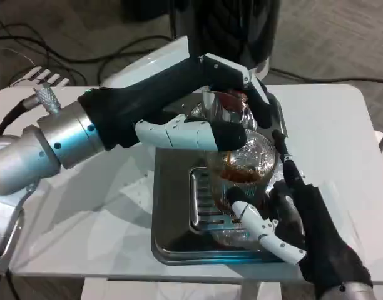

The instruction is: Grasp the cup under the faucet to collect the drink, then remove the cup.

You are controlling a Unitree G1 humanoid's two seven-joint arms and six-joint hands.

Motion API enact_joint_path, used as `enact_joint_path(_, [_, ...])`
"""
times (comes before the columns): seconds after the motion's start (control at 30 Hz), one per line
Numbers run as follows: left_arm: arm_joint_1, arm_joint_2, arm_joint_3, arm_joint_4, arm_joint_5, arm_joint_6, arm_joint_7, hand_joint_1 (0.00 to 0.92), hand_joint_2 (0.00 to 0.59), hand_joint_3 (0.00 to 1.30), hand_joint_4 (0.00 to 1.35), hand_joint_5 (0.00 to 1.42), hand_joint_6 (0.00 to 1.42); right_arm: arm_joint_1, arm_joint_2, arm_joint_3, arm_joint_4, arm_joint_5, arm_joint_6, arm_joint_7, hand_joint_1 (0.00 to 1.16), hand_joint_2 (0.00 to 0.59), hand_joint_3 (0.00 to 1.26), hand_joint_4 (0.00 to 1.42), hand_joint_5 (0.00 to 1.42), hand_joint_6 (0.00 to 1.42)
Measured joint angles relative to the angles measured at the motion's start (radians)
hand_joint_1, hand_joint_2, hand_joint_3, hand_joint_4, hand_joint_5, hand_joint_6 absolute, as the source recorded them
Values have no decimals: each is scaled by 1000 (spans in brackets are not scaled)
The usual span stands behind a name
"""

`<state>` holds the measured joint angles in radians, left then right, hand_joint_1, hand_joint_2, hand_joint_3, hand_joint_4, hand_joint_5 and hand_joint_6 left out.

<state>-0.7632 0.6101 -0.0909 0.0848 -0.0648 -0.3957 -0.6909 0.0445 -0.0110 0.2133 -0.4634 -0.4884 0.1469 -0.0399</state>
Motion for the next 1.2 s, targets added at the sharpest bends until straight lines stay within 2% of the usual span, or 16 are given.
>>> enact_joint_path(0.27, [3, 0, 4, 4, 0, -11, 2, 0, 8, 586, 522, 251, 259, -17, 4, 7, 13, -1, 0, -3, 504, 314, 0, 0, 0, 177])
enact_joint_path(0.37, [5, 0, 5, 6, 0, -16, 4, 0, 7, 537, 451, 229, 259, -26, 9, 12, 26, -4, 0, -8, 505, 314, 0, 0, 0, 177])
enact_joint_path(0.5, [10, 0, 8, 6, 0, -24, 5, 0, 8, 412, 327, 188, 287, -33, 11, 15, 30, -6, 0, -16, 569, 278, 0, 0, 0, 178])
enact_joint_path(0.73, [18, 0, 23, 13, -6, -43, 4, 0, 8, 375, 277, 175, 281, -41, 12, 21, 34, -6, 0, -18, 578, 276, 0, 0, 0, 178])
enact_joint_path(1.0, [19, -1, 32, 15, -10, -47, 4, 11, 35, 315, 227, 163, 280, -47, 18, 23, 42, -1, 0, -19, 588, 271, 0, 0, 0, 178])
enact_joint_path(1.2, [22, -8, 42, 18, -14, -48, 6, 58, 60, 280, 191, 157, 265, -49, 24, 25, 50, -1, 0, -26, 592, 267, 0, 0, 0, 178])
